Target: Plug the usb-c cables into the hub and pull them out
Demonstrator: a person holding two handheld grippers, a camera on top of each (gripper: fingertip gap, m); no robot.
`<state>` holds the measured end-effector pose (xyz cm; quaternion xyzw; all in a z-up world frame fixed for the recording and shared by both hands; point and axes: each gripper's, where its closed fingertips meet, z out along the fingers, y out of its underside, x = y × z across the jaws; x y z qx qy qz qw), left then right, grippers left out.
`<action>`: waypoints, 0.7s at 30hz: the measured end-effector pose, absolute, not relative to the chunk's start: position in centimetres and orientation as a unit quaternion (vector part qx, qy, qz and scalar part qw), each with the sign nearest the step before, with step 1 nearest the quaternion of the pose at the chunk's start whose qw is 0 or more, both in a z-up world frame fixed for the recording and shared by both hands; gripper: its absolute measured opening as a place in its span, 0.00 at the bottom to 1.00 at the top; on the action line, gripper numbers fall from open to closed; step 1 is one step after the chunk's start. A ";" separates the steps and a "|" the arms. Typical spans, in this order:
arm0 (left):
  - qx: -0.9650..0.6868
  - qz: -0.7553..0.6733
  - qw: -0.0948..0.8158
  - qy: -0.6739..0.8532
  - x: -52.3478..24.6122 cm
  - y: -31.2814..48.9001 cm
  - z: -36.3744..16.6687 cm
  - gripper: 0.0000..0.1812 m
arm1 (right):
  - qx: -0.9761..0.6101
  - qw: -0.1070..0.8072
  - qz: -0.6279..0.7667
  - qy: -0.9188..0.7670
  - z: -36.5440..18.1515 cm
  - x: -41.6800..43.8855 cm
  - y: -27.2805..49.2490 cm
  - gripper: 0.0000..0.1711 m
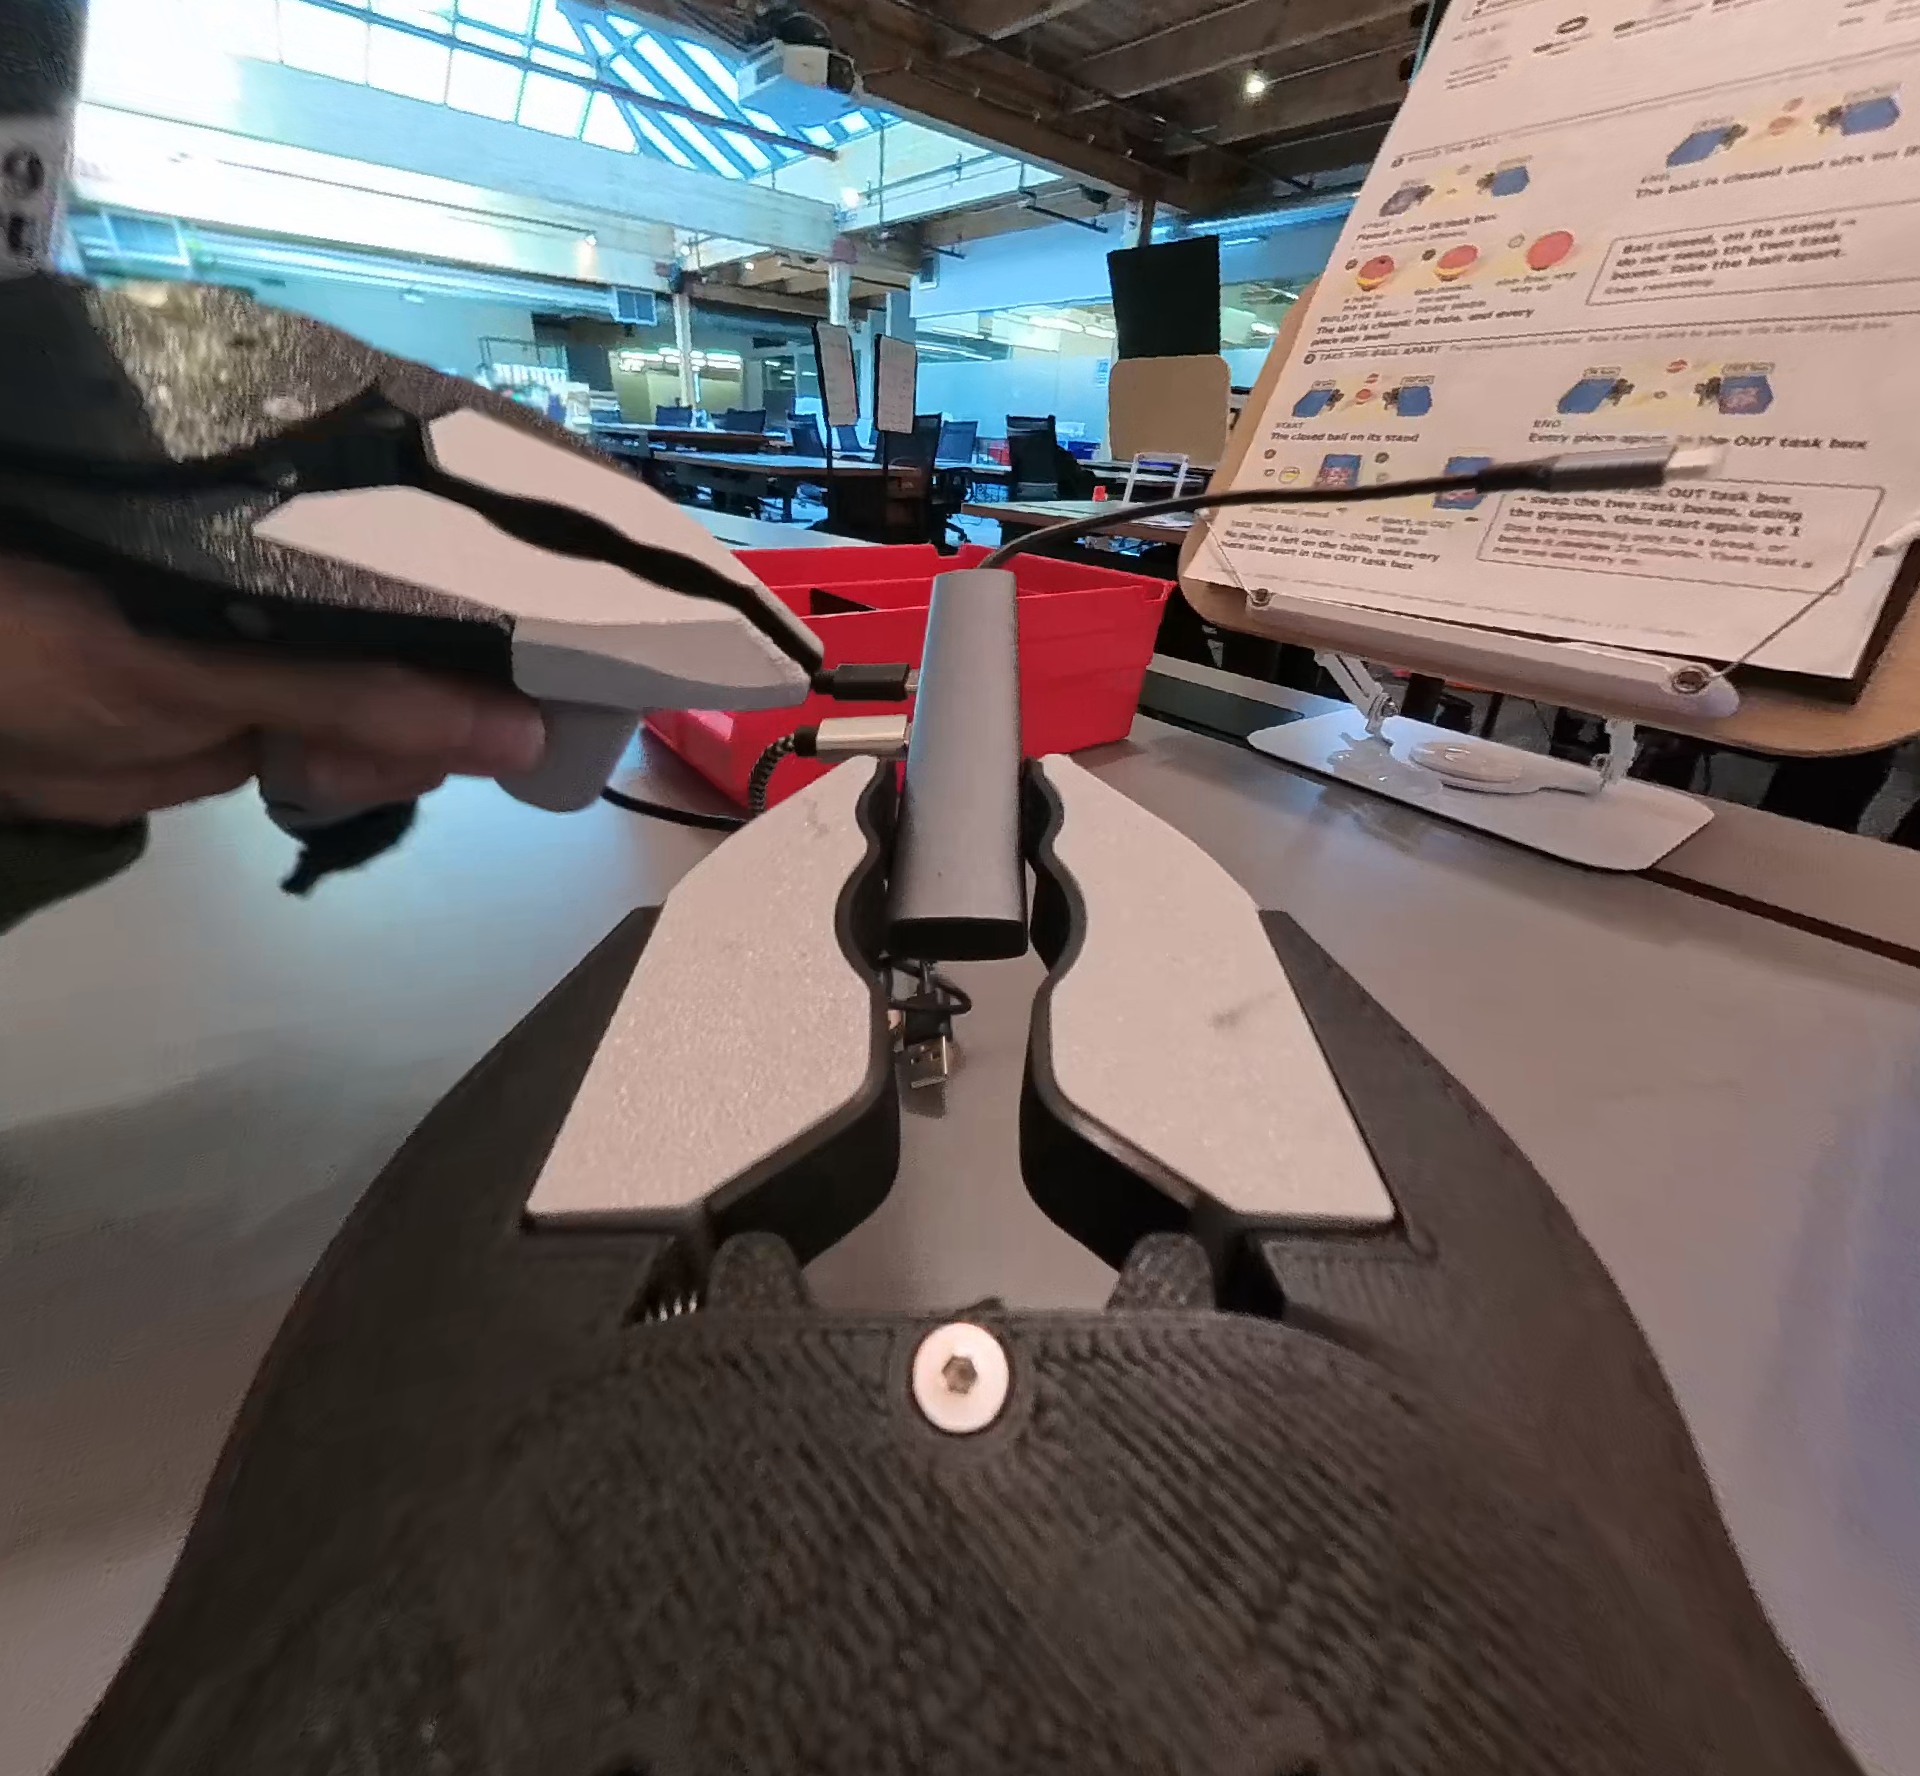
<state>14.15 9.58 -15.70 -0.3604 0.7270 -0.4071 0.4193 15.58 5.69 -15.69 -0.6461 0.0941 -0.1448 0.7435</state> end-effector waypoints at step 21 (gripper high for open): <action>-0.342 -0.419 0.461 0.704 15.0 9.4 -16.6 0.05 | -0.647 0.741 -0.163 0.076 -15.7 15.2 5.7 0.14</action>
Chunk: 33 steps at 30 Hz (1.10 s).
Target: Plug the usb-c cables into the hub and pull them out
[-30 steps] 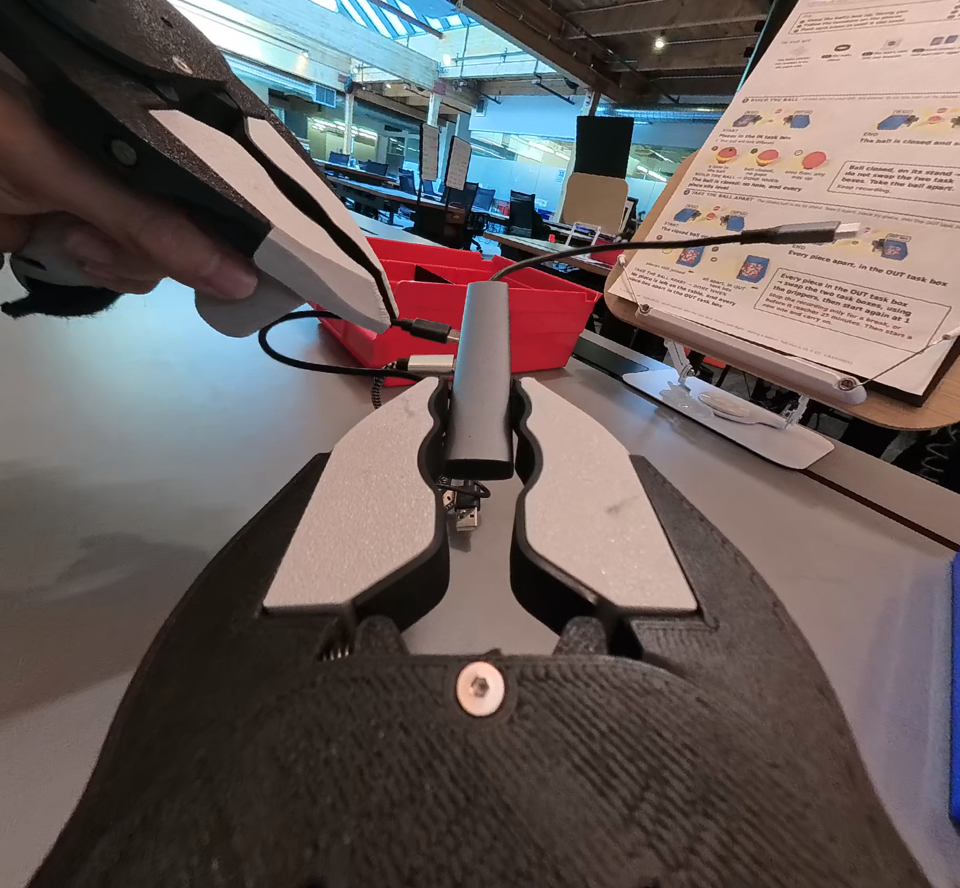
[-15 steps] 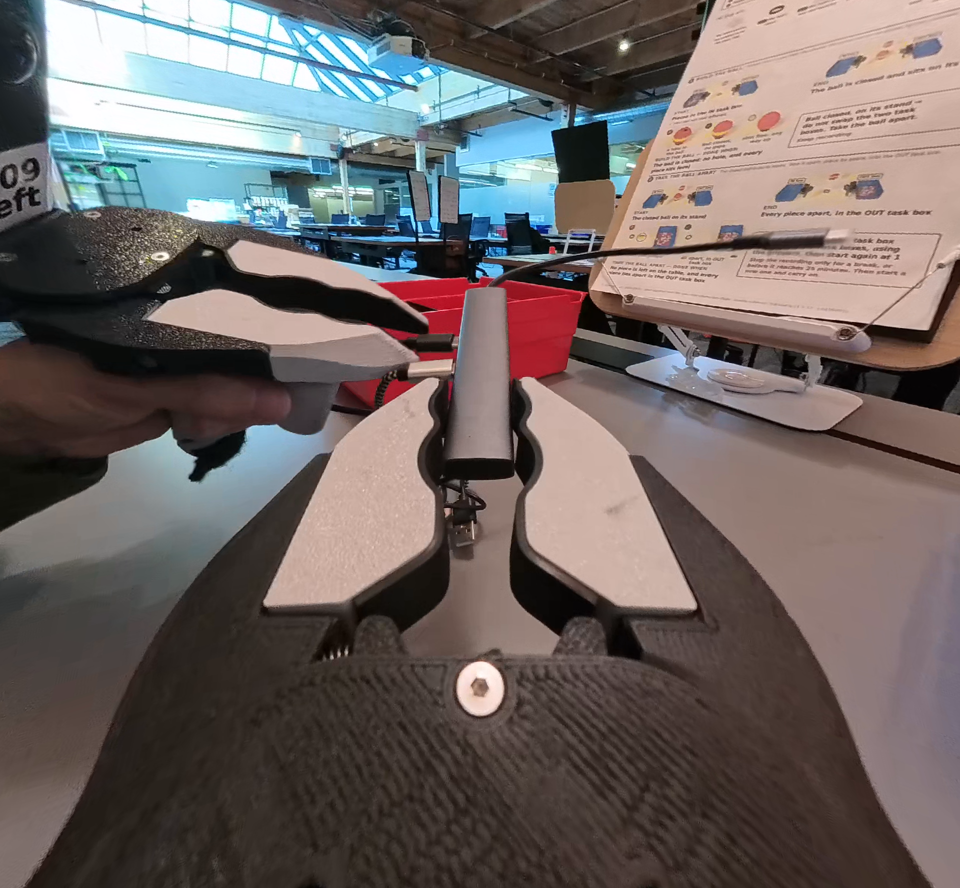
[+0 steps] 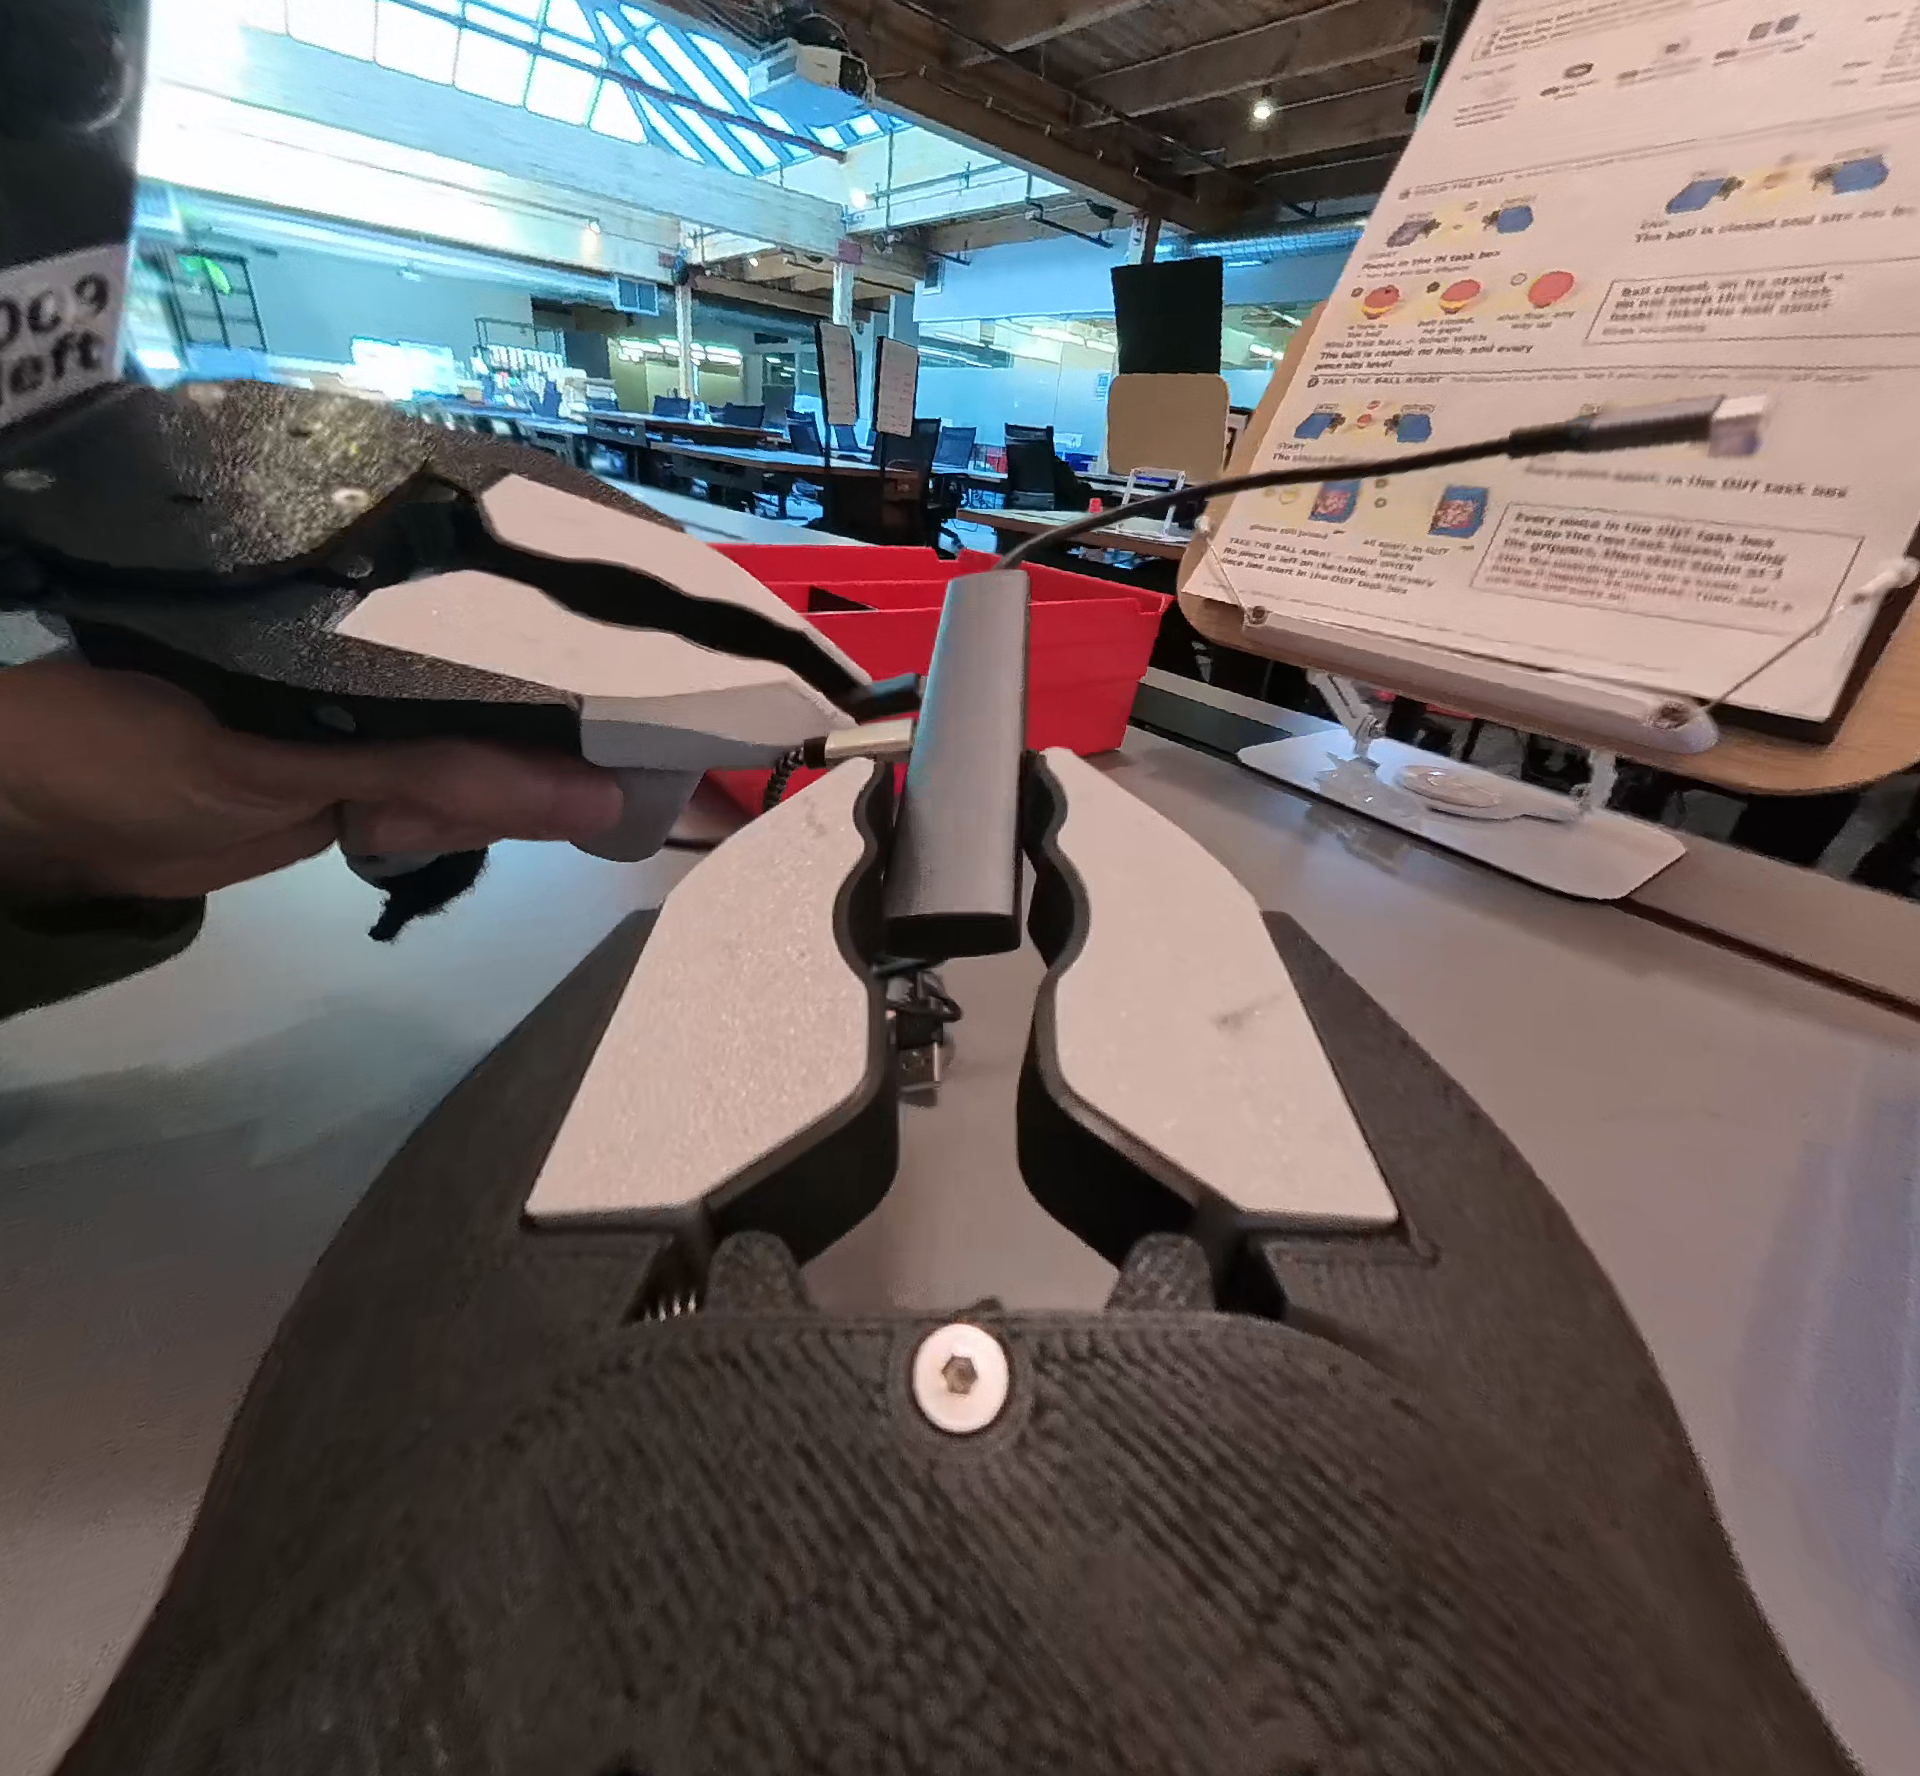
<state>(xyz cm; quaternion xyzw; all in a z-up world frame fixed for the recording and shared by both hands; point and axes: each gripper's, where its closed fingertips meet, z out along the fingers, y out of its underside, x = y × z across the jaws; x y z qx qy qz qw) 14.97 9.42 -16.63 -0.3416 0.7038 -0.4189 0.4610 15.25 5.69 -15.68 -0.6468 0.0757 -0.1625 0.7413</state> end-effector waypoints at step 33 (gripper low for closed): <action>-0.538 -0.669 0.018 0.513 13.9 10.1 -16.0 0.25 | -0.635 0.743 -0.210 -0.027 -15.6 12.9 6.3 0.14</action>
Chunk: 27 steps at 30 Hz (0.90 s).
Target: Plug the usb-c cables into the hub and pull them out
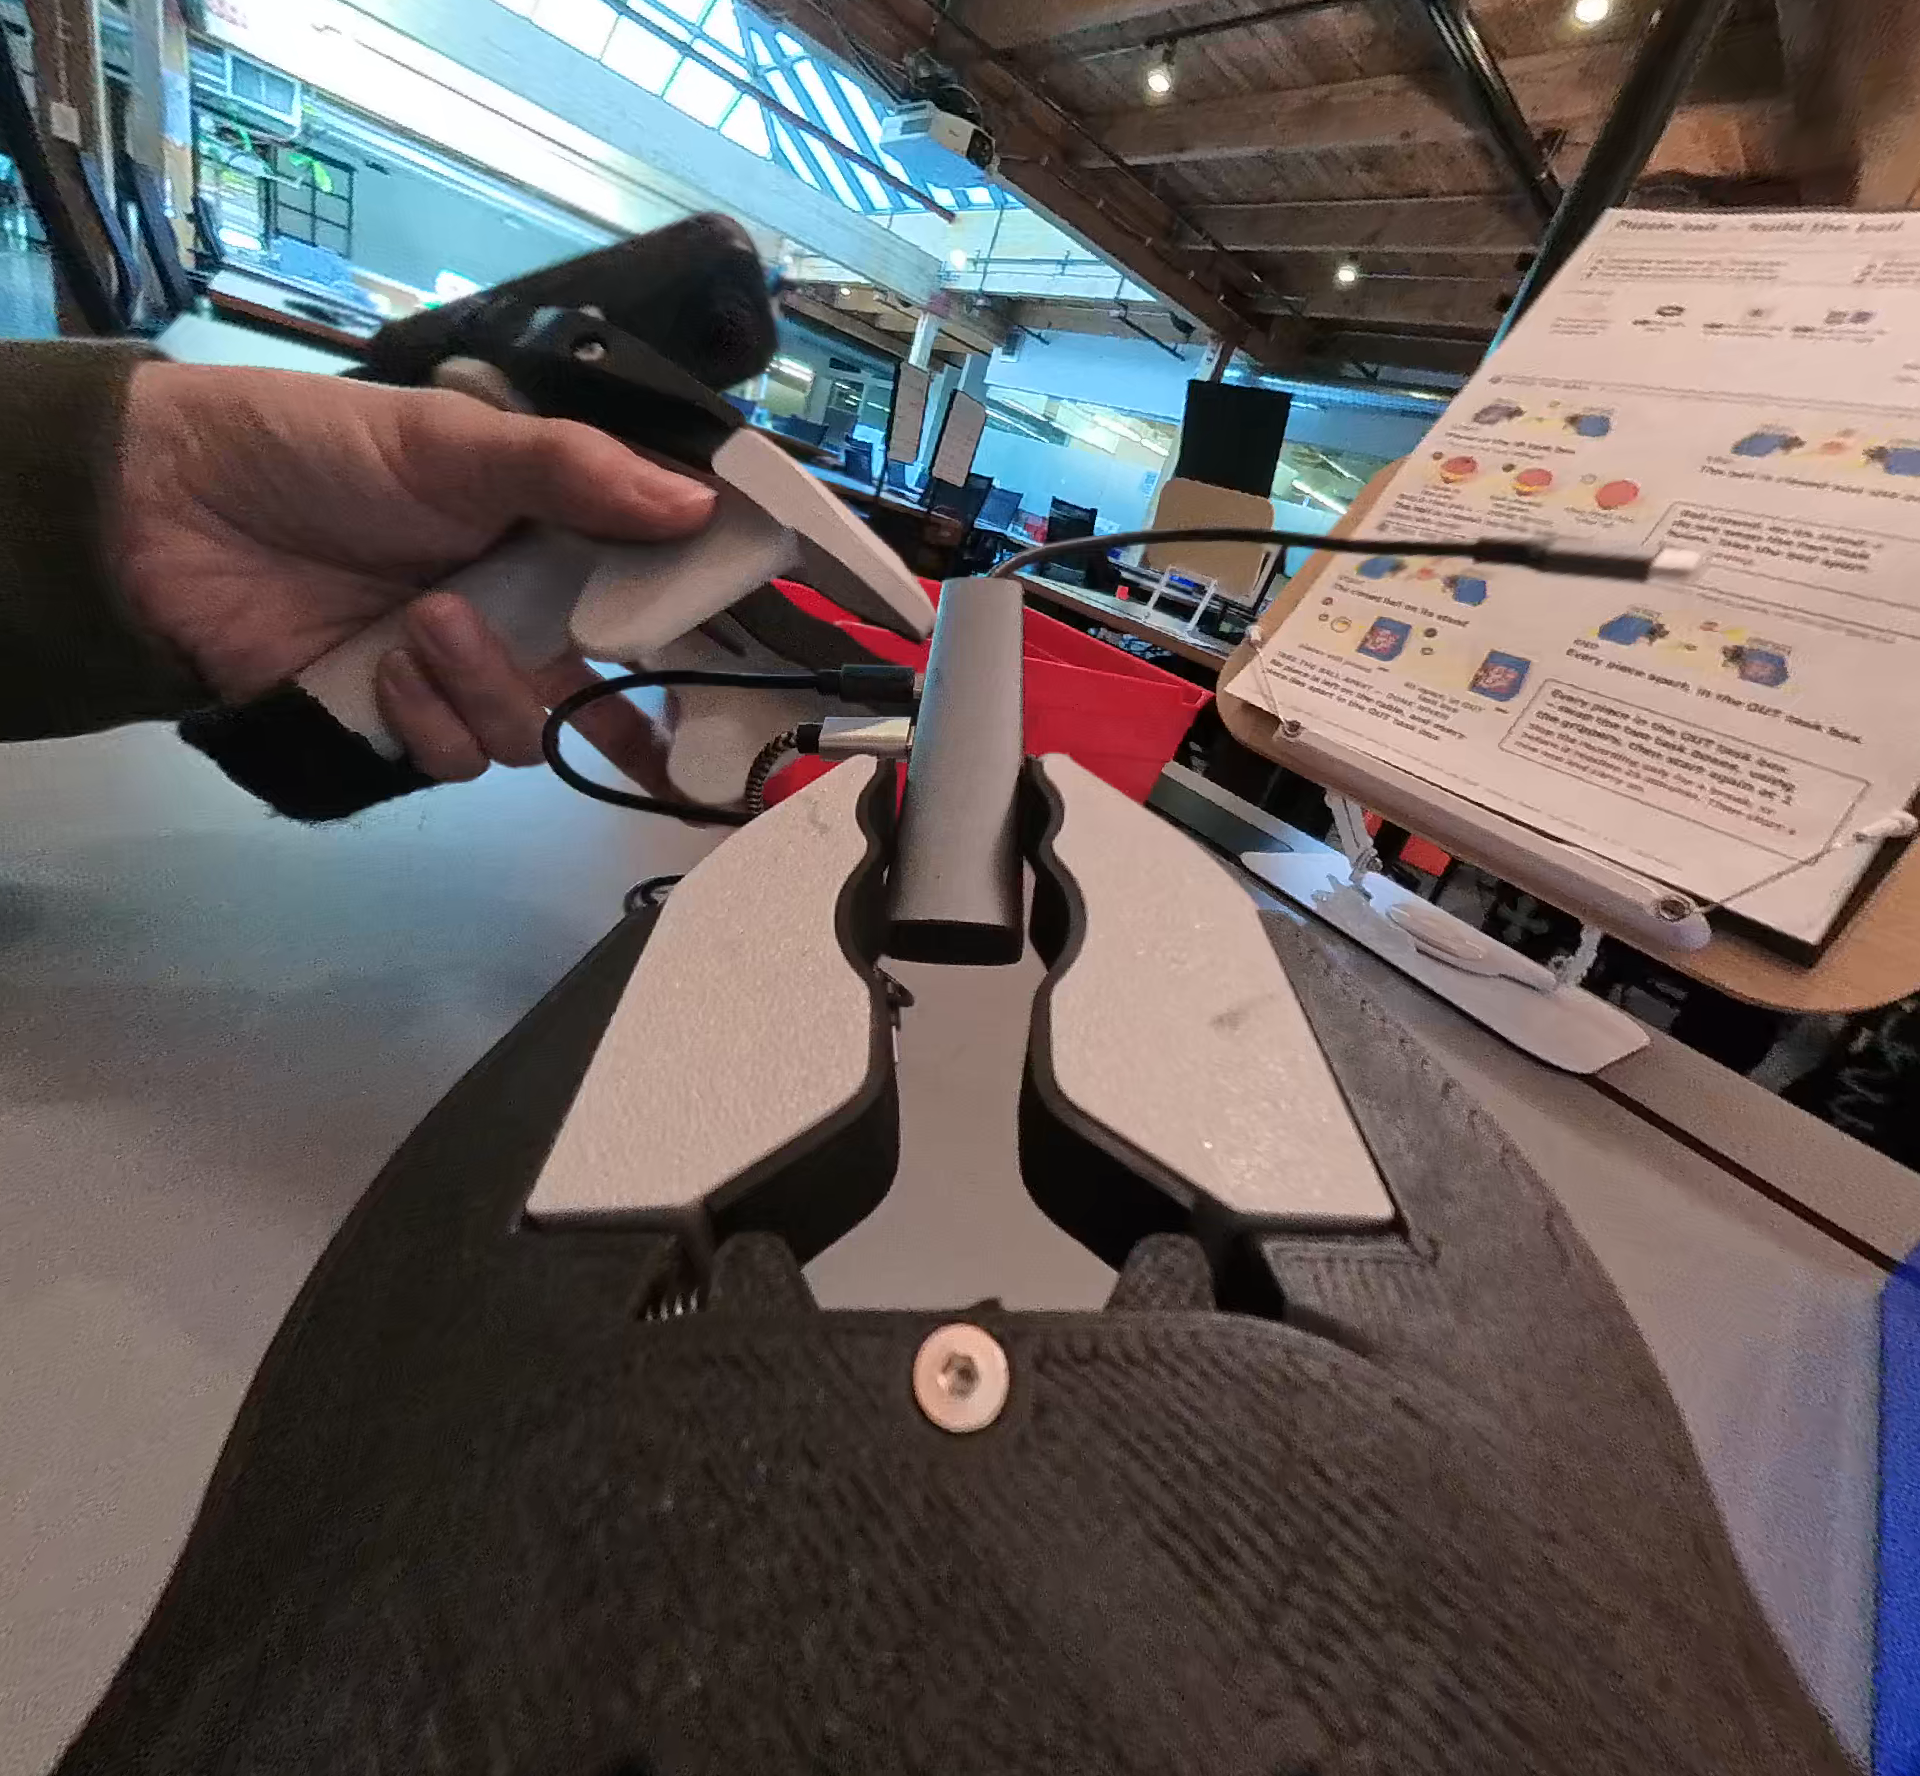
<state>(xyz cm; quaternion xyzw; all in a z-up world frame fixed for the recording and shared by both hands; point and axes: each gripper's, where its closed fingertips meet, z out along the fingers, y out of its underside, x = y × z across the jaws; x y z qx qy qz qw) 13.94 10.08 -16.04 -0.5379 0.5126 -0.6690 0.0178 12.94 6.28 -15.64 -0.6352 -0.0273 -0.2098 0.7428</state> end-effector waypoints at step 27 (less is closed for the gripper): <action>-0.542 -0.755 -0.179 0.323 14.1 8.8 -14.8 0.05 | -0.628 0.755 -0.189 -0.005 -15.3 12.8 6.6 0.16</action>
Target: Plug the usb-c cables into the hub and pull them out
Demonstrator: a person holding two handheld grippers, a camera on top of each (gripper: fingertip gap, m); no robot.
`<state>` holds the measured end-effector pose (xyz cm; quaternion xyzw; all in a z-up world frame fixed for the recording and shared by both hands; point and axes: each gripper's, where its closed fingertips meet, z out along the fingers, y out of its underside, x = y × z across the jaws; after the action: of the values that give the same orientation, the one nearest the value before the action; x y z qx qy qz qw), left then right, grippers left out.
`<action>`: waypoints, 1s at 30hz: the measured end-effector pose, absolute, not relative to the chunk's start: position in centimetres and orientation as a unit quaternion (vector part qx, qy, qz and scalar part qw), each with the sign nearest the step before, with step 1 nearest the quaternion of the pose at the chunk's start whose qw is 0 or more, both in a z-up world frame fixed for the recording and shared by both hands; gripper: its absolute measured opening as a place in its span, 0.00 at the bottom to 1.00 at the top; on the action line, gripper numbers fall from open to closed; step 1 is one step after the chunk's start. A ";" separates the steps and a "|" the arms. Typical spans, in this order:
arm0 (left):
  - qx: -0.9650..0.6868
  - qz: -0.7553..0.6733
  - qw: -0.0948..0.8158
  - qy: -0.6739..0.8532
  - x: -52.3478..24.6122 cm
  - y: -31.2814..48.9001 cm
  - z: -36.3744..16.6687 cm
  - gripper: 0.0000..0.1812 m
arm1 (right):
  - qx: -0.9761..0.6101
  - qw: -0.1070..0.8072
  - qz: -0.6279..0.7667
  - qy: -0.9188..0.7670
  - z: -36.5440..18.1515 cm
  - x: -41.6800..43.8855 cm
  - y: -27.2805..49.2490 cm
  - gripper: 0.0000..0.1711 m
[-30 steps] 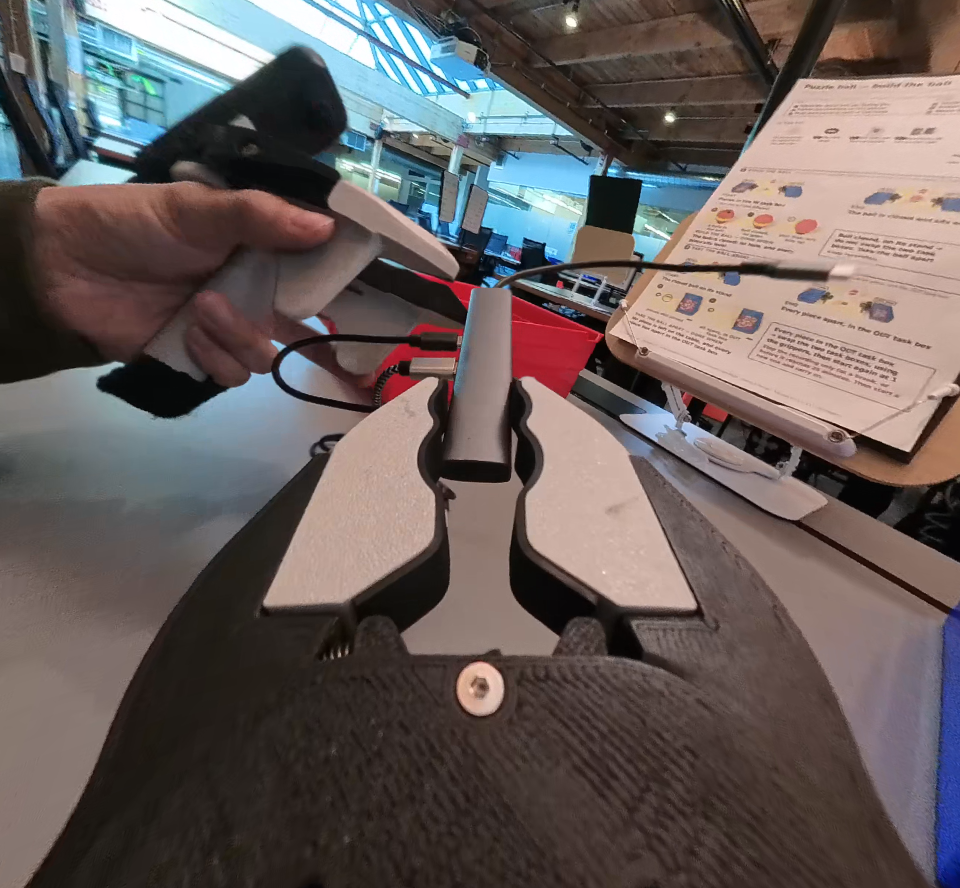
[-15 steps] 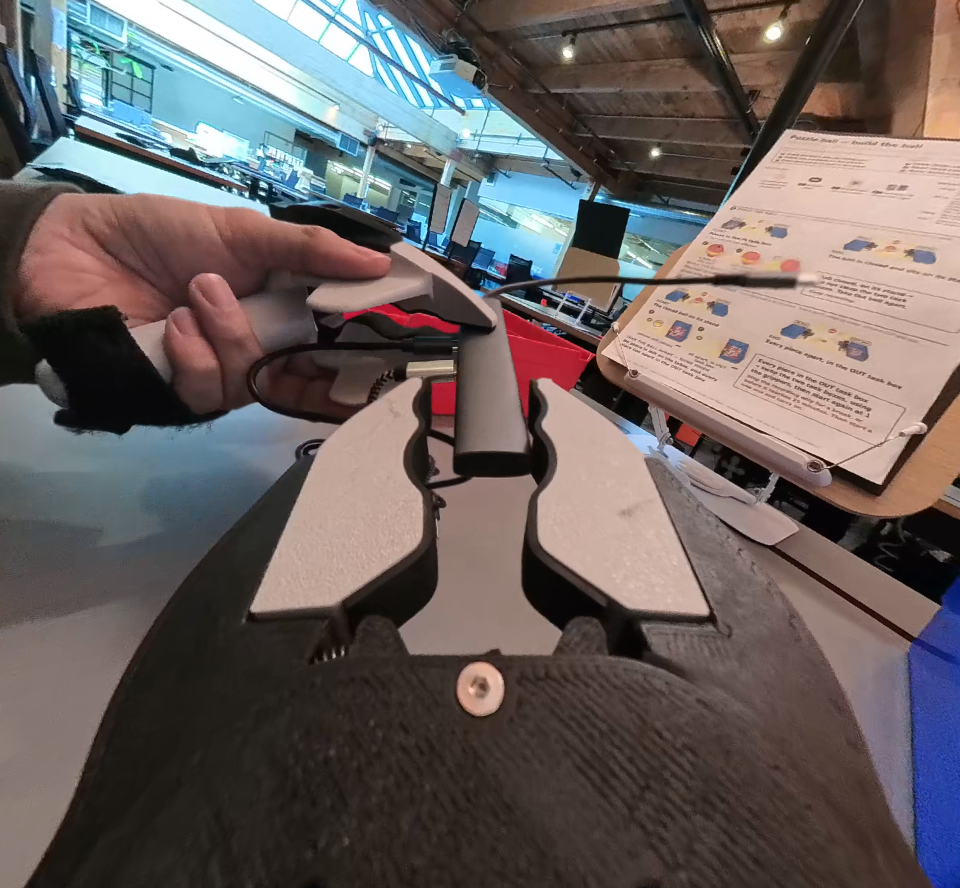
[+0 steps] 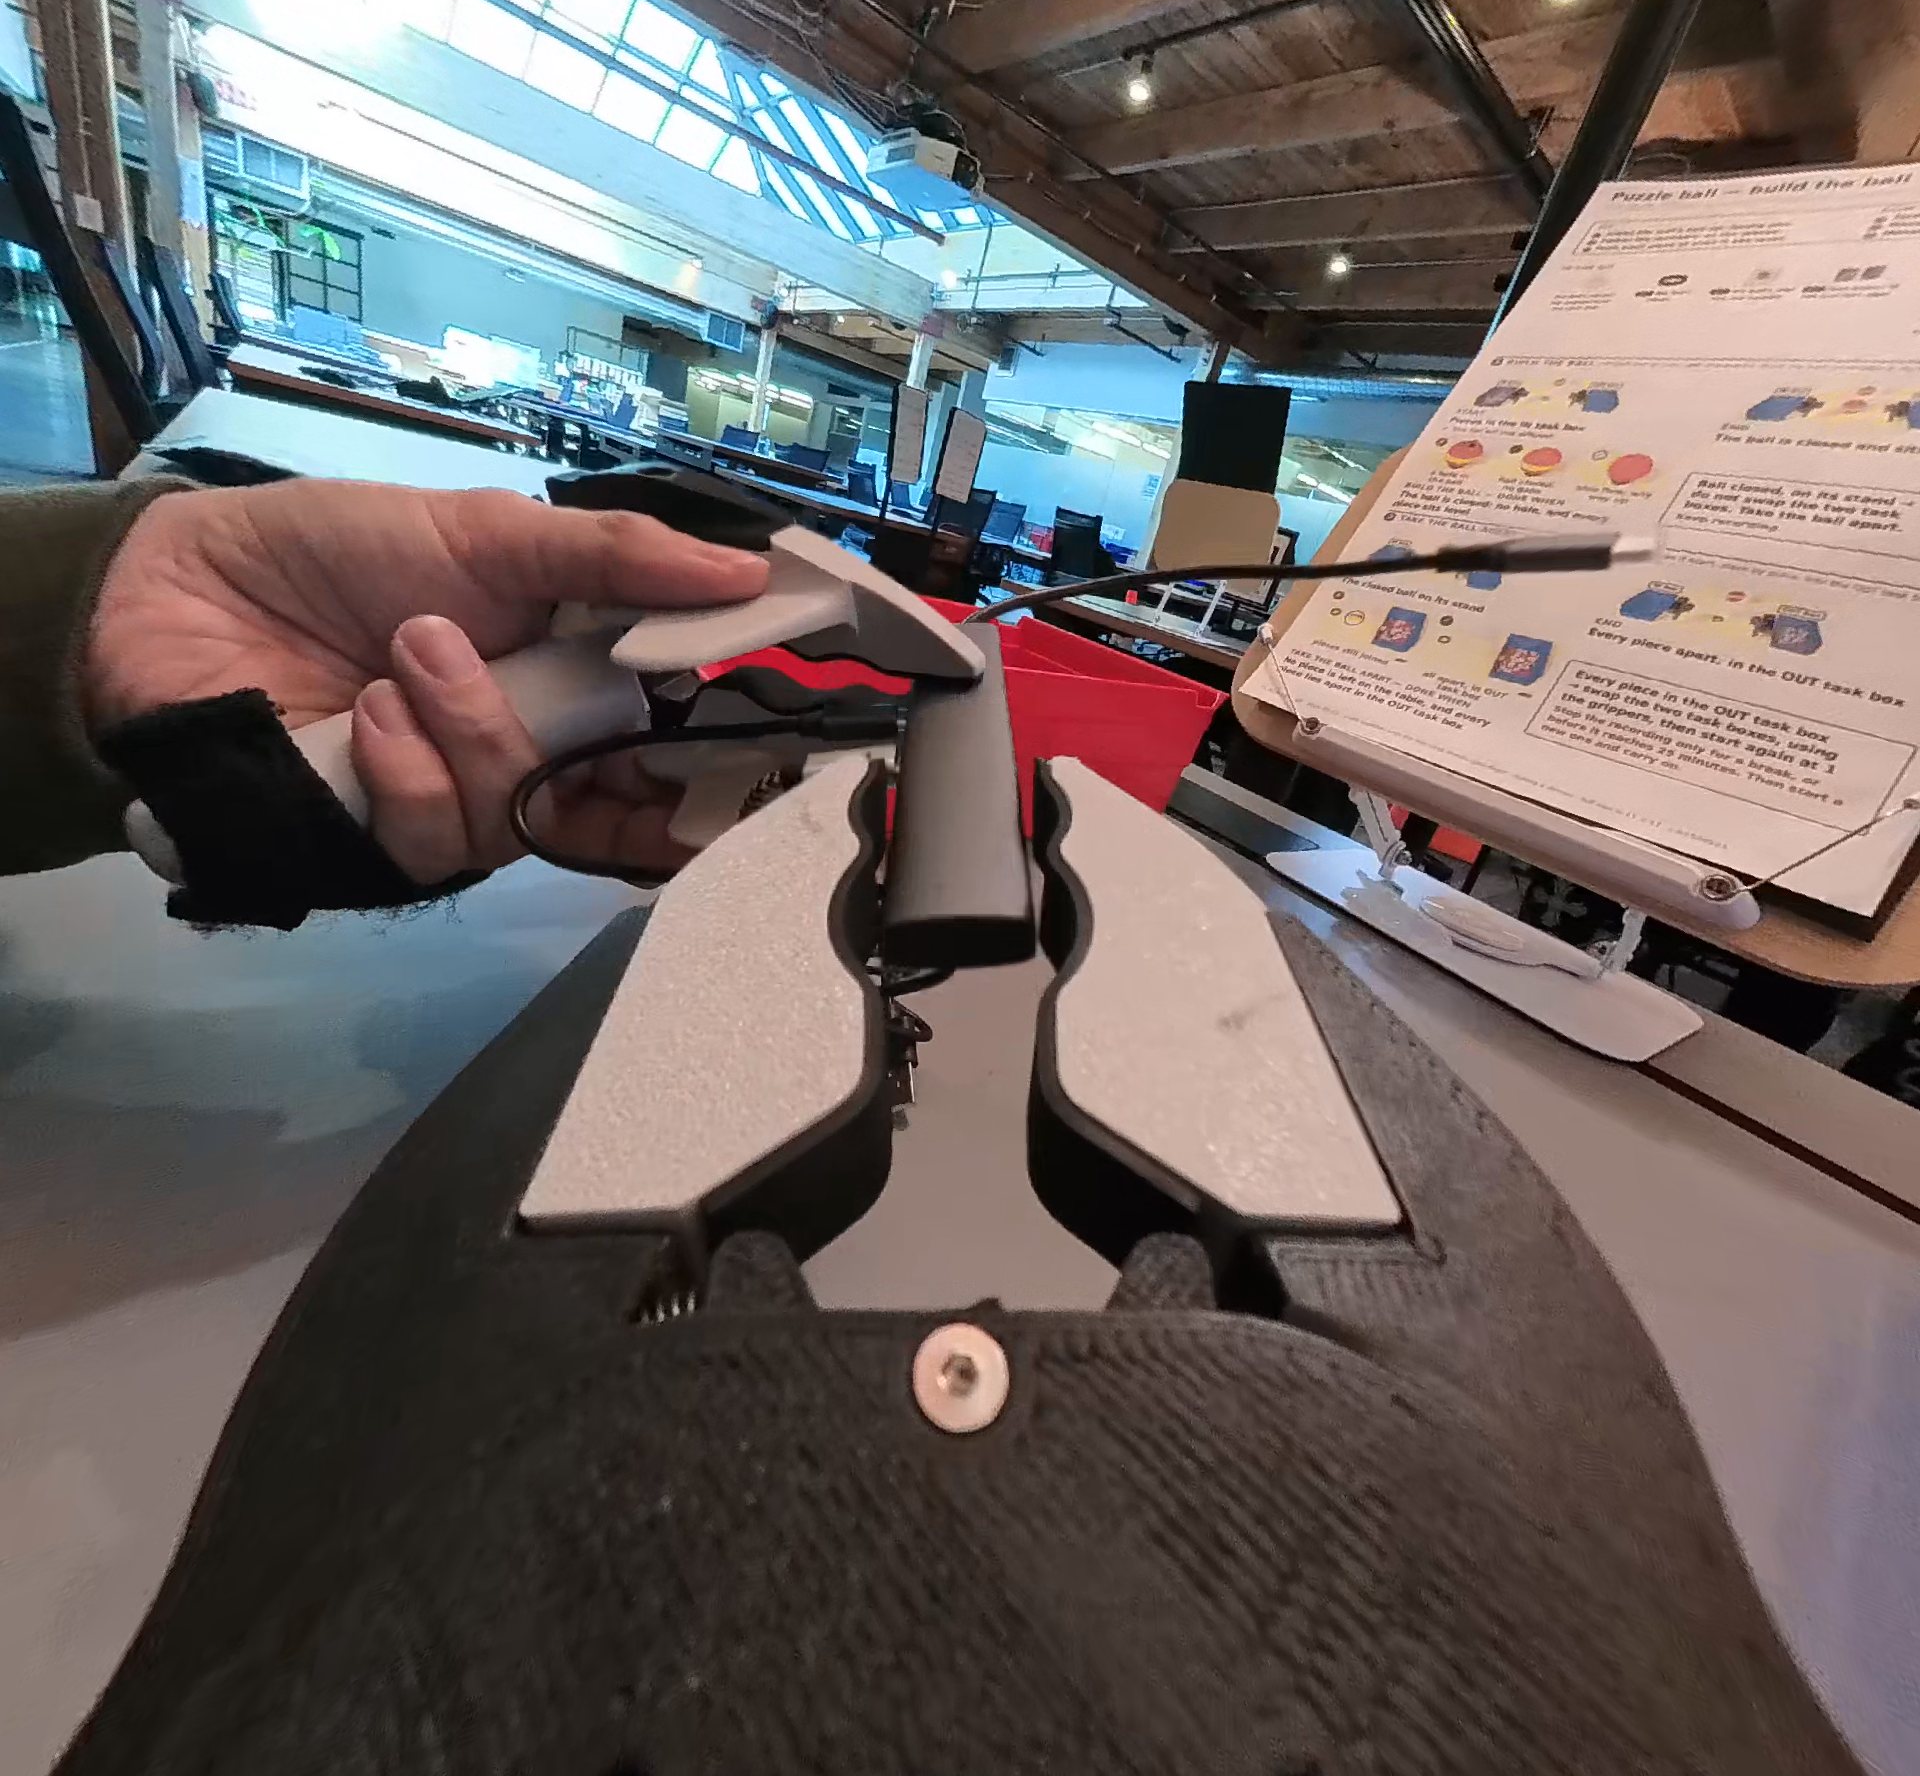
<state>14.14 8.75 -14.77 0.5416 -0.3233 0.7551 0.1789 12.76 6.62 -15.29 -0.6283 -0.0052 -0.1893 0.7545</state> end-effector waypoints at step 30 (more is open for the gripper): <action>0.524 0.656 -0.199 -0.505 14.7 12.4 -13.8 0.18 | -0.638 0.750 -0.145 0.098 -15.5 14.6 6.0 0.14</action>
<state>14.73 12.38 -13.77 0.5241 -0.5047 0.6563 -0.1994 14.64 5.99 -15.51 -0.6383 0.0981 -0.1447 0.7497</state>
